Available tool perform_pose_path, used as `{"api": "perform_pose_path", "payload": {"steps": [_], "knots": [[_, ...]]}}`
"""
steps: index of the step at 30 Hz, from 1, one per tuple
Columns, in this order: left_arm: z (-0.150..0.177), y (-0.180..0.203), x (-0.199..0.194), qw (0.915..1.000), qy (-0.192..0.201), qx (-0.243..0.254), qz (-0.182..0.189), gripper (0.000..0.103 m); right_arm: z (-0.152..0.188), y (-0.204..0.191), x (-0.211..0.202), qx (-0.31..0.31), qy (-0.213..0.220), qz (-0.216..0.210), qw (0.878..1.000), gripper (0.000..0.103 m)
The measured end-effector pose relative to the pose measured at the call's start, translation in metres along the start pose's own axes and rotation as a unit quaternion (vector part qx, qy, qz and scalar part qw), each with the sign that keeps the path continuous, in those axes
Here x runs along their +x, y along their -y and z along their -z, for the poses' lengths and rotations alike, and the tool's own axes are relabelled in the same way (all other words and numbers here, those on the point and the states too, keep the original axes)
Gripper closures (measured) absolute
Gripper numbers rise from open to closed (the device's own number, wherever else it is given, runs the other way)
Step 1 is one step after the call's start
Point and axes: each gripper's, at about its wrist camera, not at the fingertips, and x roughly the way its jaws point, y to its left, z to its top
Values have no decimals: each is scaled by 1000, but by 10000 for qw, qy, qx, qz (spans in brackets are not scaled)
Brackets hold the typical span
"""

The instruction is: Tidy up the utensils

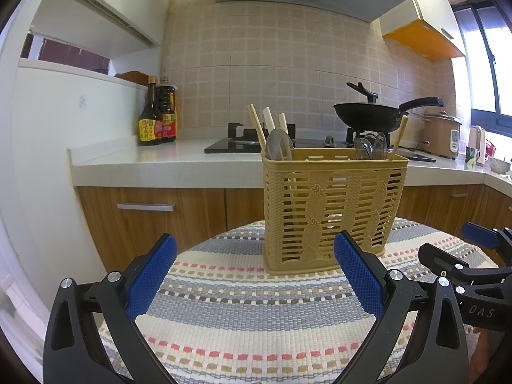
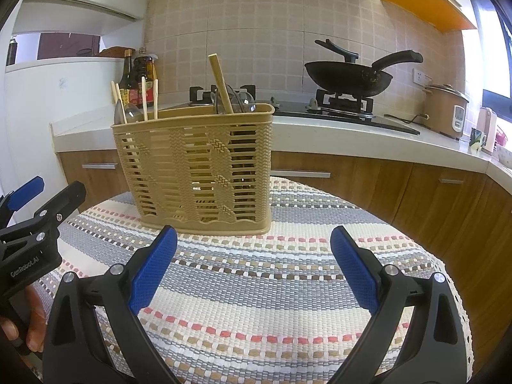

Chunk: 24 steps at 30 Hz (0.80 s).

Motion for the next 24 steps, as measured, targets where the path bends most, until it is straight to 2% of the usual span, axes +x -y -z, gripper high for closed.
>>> {"api": "perform_pose_path", "payload": {"steps": [24], "knots": [[1, 3, 0, 10000, -19, 80, 31, 8, 2, -3, 0, -72, -9, -5, 10000, 11]]}}
